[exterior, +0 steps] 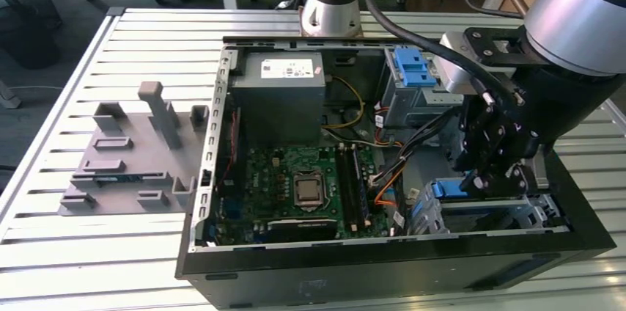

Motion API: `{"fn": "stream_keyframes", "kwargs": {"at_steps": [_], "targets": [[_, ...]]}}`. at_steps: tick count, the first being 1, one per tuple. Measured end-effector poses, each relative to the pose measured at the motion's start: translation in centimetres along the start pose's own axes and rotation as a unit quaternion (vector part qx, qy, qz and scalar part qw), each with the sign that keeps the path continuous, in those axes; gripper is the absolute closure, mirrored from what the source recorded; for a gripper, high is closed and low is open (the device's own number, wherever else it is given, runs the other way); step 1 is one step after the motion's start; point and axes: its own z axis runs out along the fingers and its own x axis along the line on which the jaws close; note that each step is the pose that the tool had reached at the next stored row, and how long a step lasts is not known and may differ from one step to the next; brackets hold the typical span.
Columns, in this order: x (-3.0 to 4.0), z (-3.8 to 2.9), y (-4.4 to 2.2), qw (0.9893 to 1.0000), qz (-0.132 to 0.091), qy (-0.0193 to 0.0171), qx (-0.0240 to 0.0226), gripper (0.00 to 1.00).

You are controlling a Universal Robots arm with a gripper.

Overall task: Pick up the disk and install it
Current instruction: 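Insert the disk into the insertion slot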

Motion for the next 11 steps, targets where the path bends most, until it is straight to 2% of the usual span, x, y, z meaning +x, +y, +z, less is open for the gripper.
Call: {"fn": "stream_keyframes", "kwargs": {"at_steps": [1,3,6,7,11], "targets": [[0.0,0.0,0.0,1.0,0.0,0.0,0.0,0.64],[0.0,0.0,0.0,1.0,0.0,0.0001,0.0,0.76],[0.0,0.02,0.0,1.0,0.0,0.0,0.0,0.82],[0.0,0.02,0.0,1.0,0.0,0.0,0.0,0.89],[0.0,0.02,0.0,1.0,0.0,0.0,0.0,0.89]]}}
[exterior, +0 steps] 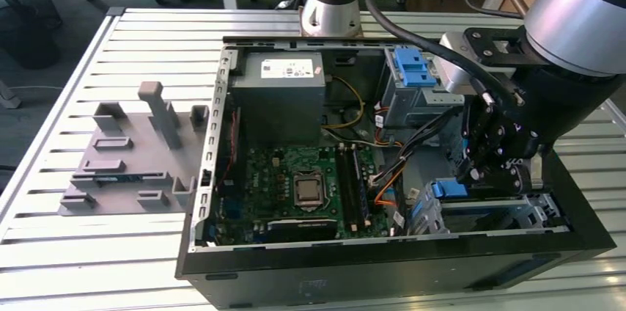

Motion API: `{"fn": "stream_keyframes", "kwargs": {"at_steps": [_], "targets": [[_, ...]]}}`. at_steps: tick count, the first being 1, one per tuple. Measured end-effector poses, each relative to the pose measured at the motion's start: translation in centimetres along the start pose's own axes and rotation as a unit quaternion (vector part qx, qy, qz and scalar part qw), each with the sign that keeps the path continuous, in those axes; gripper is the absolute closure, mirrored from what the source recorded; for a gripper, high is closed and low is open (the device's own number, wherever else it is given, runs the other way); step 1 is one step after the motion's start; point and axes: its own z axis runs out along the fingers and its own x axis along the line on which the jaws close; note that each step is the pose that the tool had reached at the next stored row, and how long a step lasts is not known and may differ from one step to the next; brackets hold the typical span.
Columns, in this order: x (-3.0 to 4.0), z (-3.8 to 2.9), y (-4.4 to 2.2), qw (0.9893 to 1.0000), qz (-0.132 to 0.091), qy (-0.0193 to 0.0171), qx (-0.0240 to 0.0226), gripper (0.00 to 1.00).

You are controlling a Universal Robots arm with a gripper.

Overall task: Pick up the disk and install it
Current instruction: 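Insert the disk into the insertion slot, then insert the first disk wire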

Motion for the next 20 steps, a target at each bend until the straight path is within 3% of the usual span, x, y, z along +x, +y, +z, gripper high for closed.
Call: {"fn": "stream_keyframes", "kwargs": {"at_steps": [20], "targets": [[-0.01,0.23,-0.14,1.0,0.0,-0.0001,0.0,0.89]]}}
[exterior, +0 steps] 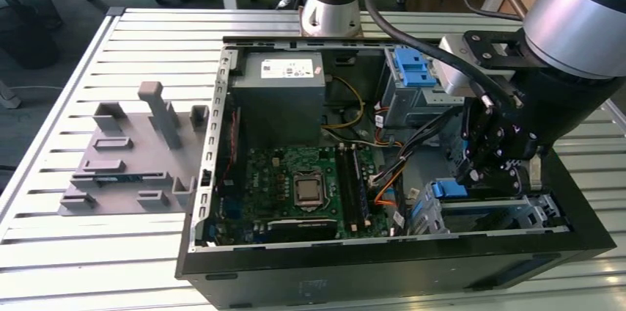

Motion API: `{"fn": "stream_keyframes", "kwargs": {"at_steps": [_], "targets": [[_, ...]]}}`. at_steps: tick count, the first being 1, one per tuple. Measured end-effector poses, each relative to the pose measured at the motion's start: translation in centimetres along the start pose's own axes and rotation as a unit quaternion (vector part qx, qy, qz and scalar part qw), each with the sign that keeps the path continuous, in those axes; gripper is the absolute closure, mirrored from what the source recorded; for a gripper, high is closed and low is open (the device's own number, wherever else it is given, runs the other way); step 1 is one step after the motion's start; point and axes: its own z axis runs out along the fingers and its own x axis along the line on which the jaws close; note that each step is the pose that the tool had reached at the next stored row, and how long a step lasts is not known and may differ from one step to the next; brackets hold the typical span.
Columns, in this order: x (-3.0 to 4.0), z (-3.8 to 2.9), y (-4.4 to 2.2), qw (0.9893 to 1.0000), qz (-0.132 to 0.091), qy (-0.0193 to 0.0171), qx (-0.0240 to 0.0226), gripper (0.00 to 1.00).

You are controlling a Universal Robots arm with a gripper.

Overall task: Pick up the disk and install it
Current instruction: 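Insert the first disk wire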

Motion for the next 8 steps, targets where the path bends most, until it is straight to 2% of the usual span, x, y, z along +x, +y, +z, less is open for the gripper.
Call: {"fn": "stream_keyframes", "kwargs": {"at_steps": [8], "targets": [[-0.05,-0.02,-0.97,1.0,0.0,0.0001,0.0,0.89]]}}
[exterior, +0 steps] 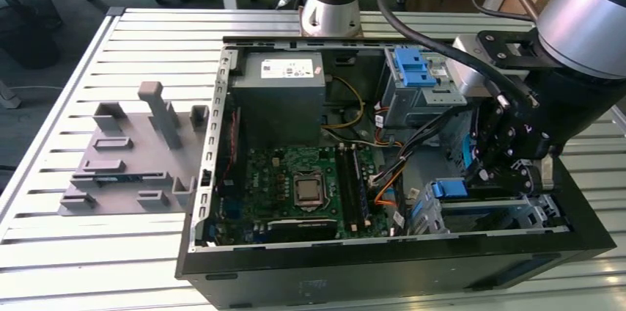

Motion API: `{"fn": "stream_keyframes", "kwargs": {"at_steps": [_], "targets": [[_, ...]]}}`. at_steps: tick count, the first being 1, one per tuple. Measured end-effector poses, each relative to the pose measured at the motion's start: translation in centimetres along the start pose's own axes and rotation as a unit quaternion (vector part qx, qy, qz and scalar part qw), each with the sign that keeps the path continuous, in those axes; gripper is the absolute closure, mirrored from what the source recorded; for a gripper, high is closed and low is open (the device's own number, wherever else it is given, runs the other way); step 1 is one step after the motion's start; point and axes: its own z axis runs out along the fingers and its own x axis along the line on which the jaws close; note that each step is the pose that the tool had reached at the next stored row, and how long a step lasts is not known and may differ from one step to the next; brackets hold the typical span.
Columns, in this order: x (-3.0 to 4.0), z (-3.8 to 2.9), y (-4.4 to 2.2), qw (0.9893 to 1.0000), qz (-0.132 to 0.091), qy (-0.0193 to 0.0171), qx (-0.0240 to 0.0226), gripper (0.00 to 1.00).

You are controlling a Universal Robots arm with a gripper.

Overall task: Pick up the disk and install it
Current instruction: 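Insert the first disk wire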

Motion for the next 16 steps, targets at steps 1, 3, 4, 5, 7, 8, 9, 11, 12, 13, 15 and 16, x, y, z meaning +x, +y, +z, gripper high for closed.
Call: {"fn": "stream_keyframes", "kwargs": {"at_steps": [1,3,4,5,7,8,9,11,12,13,15,16], "targets": [[0.01,-0.06,0.0,1.0,0.0,0.0001,0.0,0.89],[0.01,-0.25,0.0,1.0,0.0,0.0,0.0002,0.89],[0.01,-0.34,0.0,1.0,0.0,0.0,0.0003,0.89],[0.01,-0.42,0.0,1.0,0.0,-0.0001,0.0005,0.89],[0.01,-0.47,-0.05,1.0,0.0,-0.0002,0.0005,0.89],[0.0,-0.48,-0.13,1.0,0.0,-0.0002,0.0005,0.89],[0.0,-0.49,-0.25,1.0,0.0,-0.0001,0.0005,0.89],[-0.01,-0.49,-0.57,1.0,0.0,-0.0001,0.0005,0.89],[-0.02,-0.49,-0.74,1.0,0.0,-0.0001,0.0005,0.89],[-0.03,-0.5,-0.9,1.0,0.0,-0.0001,0.0005,0.89],[-0.04,-0.5,-1.23,1.0,0.0,-0.0001,0.0005,0.89],[-0.05,-0.5,-1.41,1.0,0.0,-0.0001,0.0005,0.89]]}}
